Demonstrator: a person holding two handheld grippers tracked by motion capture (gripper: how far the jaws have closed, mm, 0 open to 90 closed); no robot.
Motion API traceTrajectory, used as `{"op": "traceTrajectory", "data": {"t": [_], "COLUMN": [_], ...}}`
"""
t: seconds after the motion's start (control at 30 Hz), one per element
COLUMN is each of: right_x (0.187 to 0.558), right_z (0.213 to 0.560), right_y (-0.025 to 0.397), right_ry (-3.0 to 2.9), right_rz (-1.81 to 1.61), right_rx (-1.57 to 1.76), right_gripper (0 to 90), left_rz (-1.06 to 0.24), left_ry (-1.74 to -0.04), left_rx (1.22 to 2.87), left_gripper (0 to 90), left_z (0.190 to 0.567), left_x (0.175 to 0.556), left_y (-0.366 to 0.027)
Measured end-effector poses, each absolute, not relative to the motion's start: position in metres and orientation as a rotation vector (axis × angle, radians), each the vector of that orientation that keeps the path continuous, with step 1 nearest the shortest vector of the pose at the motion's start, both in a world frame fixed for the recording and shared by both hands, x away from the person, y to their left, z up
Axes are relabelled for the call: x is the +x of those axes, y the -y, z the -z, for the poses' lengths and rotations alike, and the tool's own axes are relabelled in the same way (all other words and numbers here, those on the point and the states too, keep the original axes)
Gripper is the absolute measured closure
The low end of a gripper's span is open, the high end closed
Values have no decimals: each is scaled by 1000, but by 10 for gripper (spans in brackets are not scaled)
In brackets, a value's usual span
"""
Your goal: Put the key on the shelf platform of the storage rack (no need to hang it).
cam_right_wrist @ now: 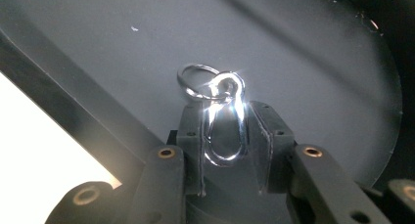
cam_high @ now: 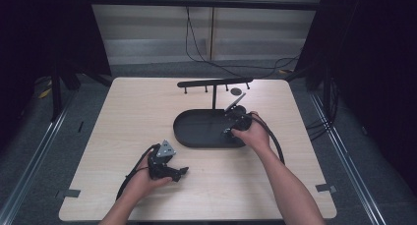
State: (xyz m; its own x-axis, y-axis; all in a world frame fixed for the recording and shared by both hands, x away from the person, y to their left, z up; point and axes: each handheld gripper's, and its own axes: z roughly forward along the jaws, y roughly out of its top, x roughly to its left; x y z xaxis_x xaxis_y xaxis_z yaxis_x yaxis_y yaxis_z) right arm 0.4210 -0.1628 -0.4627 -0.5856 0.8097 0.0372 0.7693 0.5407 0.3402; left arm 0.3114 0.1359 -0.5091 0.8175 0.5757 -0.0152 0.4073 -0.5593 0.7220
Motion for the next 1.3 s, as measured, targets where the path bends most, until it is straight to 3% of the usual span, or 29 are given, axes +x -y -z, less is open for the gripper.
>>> {"op": "traceTrajectory", "data": {"t": [1.3], "right_x": [425], "right_z": [473], "right_y": [160], "right_ry": [-2630], "right_rz": [-503], "right_rx": [1334], "right_gripper": [682], "left_rz": [-285], "left_ry": [-711], "left_rx": [2243], "left_gripper": [150], "left_z": [509], "left_x": [311], "left_y": [-136]}}
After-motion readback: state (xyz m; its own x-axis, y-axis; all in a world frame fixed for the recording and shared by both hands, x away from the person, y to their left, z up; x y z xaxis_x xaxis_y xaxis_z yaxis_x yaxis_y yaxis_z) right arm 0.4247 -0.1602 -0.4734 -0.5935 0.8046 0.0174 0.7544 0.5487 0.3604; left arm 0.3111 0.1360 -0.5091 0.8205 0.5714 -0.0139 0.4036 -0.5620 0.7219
